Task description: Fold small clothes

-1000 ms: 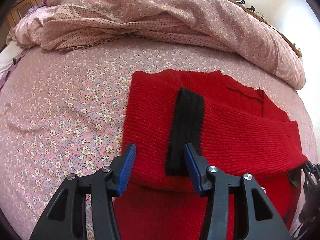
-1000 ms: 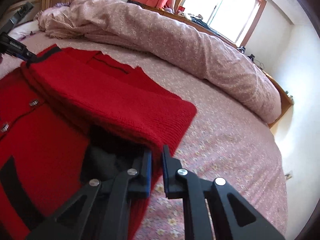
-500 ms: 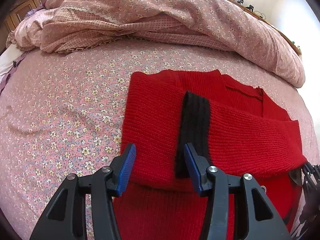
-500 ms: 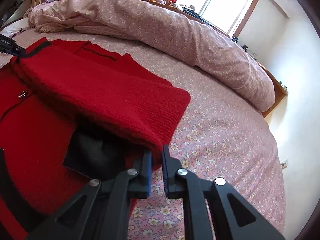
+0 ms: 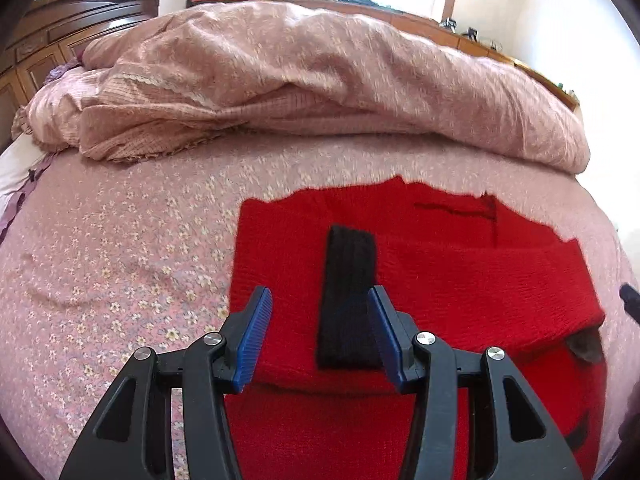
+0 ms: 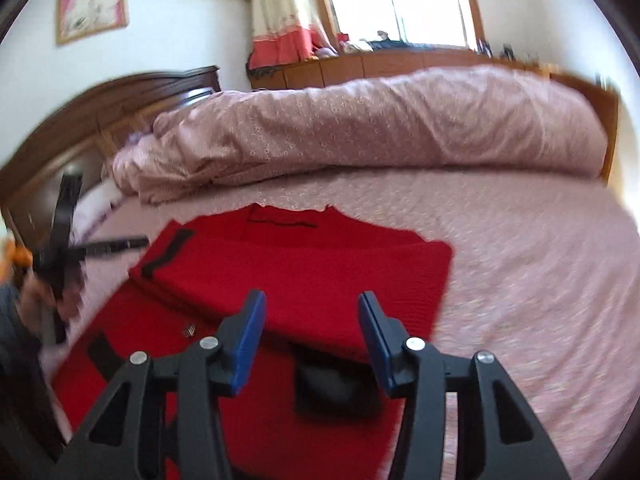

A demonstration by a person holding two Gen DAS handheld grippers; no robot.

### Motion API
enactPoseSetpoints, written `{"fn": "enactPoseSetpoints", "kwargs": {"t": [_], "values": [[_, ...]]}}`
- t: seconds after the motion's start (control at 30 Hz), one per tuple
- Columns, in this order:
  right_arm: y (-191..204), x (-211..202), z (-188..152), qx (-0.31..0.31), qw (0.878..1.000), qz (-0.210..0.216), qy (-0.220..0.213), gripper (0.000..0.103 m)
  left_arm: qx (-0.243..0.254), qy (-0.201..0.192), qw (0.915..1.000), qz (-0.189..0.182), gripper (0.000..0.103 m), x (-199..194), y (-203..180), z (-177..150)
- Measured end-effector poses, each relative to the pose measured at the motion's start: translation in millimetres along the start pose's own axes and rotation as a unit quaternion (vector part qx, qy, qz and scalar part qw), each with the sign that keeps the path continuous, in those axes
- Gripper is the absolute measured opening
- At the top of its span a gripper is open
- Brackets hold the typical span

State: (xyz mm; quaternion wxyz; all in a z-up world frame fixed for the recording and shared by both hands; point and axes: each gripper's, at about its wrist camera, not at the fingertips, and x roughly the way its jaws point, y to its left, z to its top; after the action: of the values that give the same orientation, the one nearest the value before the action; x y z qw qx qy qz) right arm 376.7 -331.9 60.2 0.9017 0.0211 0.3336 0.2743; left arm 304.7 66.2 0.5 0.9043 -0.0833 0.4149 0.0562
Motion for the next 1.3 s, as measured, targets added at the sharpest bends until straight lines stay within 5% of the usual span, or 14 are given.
{"fn": "enactPoseSetpoints", "kwargs": {"t": [0.1, 0.27, 0.4, 0.43, 0.47, 0.57, 0.77, 0.97, 1.0, 1.03, 1.07, 1.3], "values": [[-1.5, 23.6, -2.7, 0.013, 1.000, -0.014, 0.018, 0.022, 0.004, 0.036, 0.9993, -0.009, 0.044, 14.8, -1.2, -5.4], [22.5, 40.9, -12.7, -0.067, 0.994, -0.064, 0.051, 0.023, -0.020, 0.067, 0.9970, -0.034, 0.044, 23.9, 3.3, -7.4], [50.0, 36.2, -22.5, -0.167, 0.982, -0.077, 0.041, 0.049, -0.047, 0.072, 0.9946, -0.059, 0.044, 27.4, 7.8, -7.5], [54.5, 37.3, -24.9, -0.181, 0.979, -0.079, 0.043, 0.051, -0.052, 0.068, 0.9940, -0.068, 0.037, 27.5, 8.4, -8.6], [56.9, 38.5, -25.7, -0.186, 0.978, -0.081, 0.047, 0.051, -0.056, 0.064, 0.9936, -0.074, 0.014, 27.0, 8.3, -9.5], [59.1, 45.8, -29.1, -0.192, 0.975, -0.092, 0.066, 0.051, -0.057, 0.058, 0.9936, -0.078, 0.005, 23.3, 7.8, -10.9], [54.2, 46.6, -31.5, -0.194, 0.972, -0.112, 0.069, 0.051, -0.086, 0.044, 0.9879, -0.122, 0.003, 3.8, 18.7, -4.9], [52.8, 47.9, -34.9, -0.222, 0.962, -0.145, 0.062, 0.051, -0.079, 0.050, 0.9890, -0.114, 0.003, -2.4, 20.0, -5.3], [52.3, 48.8, -36.0, -0.227, 0.961, -0.147, 0.063, 0.045, -0.075, 0.053, 0.9899, -0.108, 0.003, -1.4, 18.9, -6.4], [51.5, 48.7, -36.8, -0.230, 0.961, -0.140, 0.065, 0.016, -0.073, 0.056, 0.9904, -0.104, 0.003, 0.8, 18.2, -6.8], [50.6, 49.5, -36.5, -0.228, 0.962, -0.135, 0.069, 0.002, -0.070, 0.060, 0.9907, -0.100, 0.003, 2.3, 17.7, -7.8], [43.5, 46.3, -32.8, -0.224, 0.959, -0.160, 0.069, 0.000, -0.063, 0.063, 0.9918, -0.091, 0.004, 9.6, 10.9, -7.1]]}}
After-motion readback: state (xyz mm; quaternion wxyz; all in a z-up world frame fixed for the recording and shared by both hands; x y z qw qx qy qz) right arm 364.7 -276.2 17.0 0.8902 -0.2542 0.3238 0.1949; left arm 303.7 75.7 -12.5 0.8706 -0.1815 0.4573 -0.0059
